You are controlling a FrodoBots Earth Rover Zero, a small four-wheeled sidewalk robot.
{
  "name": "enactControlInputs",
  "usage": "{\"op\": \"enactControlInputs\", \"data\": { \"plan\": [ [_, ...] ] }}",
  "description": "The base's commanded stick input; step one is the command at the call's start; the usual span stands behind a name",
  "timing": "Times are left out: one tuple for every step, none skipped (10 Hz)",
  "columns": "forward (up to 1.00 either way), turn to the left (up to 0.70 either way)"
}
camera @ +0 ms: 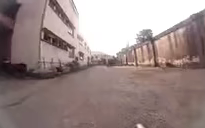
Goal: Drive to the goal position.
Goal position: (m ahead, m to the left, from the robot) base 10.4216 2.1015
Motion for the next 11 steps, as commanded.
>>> {"op": "enactControlInputs", "data": {
  "plan": [
    [1.0, 0.06],
    [1.0, 0.0],
    [1.0, 0.0],
    [1.0, 0.0],
    [1.0, 0.0],
    [1.0, 0.0],
    [1.0, 0.0],
    [1.0, 0.0],
    [1.0, 0.0],
    [1.0, 0.0],
    [1.0, 0.0]
  ]
}}
